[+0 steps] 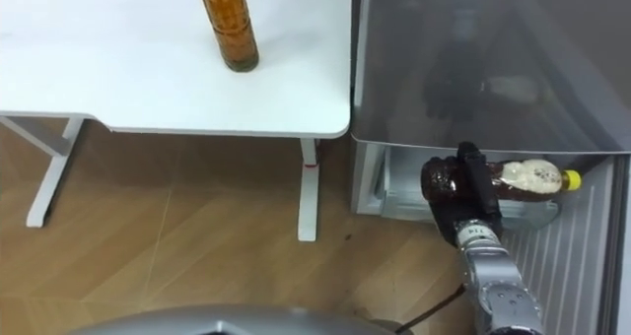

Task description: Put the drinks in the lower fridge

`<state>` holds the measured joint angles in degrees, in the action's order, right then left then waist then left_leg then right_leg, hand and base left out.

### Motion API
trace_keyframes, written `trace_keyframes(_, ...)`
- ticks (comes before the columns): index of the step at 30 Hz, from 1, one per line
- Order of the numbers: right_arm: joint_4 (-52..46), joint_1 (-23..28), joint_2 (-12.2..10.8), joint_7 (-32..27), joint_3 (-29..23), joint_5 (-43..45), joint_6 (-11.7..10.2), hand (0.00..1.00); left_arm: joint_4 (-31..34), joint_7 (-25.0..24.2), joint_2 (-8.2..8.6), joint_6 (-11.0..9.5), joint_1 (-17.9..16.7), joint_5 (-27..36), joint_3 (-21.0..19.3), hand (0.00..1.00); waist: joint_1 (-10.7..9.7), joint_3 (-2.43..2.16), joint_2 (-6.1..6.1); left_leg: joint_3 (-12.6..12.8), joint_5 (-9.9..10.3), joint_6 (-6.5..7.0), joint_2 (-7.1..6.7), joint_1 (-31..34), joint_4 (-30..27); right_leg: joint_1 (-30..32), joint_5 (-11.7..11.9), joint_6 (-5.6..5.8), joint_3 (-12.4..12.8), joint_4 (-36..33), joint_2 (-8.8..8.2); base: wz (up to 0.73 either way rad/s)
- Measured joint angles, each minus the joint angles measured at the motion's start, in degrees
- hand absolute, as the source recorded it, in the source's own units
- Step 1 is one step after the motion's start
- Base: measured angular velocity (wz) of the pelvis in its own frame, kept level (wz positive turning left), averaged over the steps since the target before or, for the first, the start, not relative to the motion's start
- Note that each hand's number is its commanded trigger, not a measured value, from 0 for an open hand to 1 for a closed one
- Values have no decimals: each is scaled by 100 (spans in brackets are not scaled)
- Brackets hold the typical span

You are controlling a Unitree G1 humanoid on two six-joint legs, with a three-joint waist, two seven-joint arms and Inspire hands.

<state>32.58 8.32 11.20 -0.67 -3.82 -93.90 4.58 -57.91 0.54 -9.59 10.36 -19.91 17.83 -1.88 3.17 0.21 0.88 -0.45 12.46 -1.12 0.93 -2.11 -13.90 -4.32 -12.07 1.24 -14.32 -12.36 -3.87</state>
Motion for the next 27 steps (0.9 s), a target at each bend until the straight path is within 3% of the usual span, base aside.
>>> trace_keyframes(4,851,-694,61,-32,-50,-28,36,100,-42,-26,-25,17,137,-10,61,0,-4,27,127,-11,0,0,-13,530,-291,499,-66,-30,-21,-368,-58,4)
trace_keyframes(5,944,-799,79,-81,-86,-29,30,100,-74,-25,-29,19,188,-12,69,0,8,15,159,-12,0,0,-21,652,-362,618,-85,-34,-23,-447,-76,6)
trace_keyframes(8,1485,-1421,149,-163,-239,-25,-9,100,-252,-39,-78,7,361,3,94,0,33,67,255,-14,-1,2,-48,1105,-597,1172,-139,-69,-12,-848,-157,0)
trace_keyframes(11,2163,-1996,151,-154,-260,-50,-28,100,-522,-122,-228,17,611,1,155,0,75,99,223,-9,-1,2,-86,1596,-901,1738,-284,-128,15,-1310,-258,4)
trace_keyframes(12,2350,-2168,149,-149,-255,-50,-12,100,-587,-124,-256,9,709,3,187,0,152,146,158,-3,0,0,-96,1799,-1034,1976,-332,-159,32,-1527,-302,0)
trace_keyframes(17,2645,-2604,209,-94,-261,30,35,100,-685,-141,-273,0,1060,3,283,0,234,192,84,10,3,-6,-92,2776,-1624,2972,-426,-259,124,-2160,-369,3)
trace_keyframes(20,2988,-2908,329,-78,-425,169,86,100,-690,-109,-293,-68,1113,35,283,0,223,212,51,-3,4,-8,-159,3267,-1928,3502,-522,-289,144,-2592,-493,10)
trace_keyframes(24,3067,-3235,534,-85,-431,215,38,100,-687,-100,-496,-130,1322,46,628,0,230,277,-88,-26,3,-14,-265,4006,-2350,4297,-659,-310,152,-3210,-712,15)
trace_keyframes(27,3139,-3500,681,-157,-425,210,38,100,-687,-100,-576,-258,1330,51,782,0,256,277,-104,-93,48,-43,-260,4465,-2656,4674,-706,-360,112,-3464,-729,10)
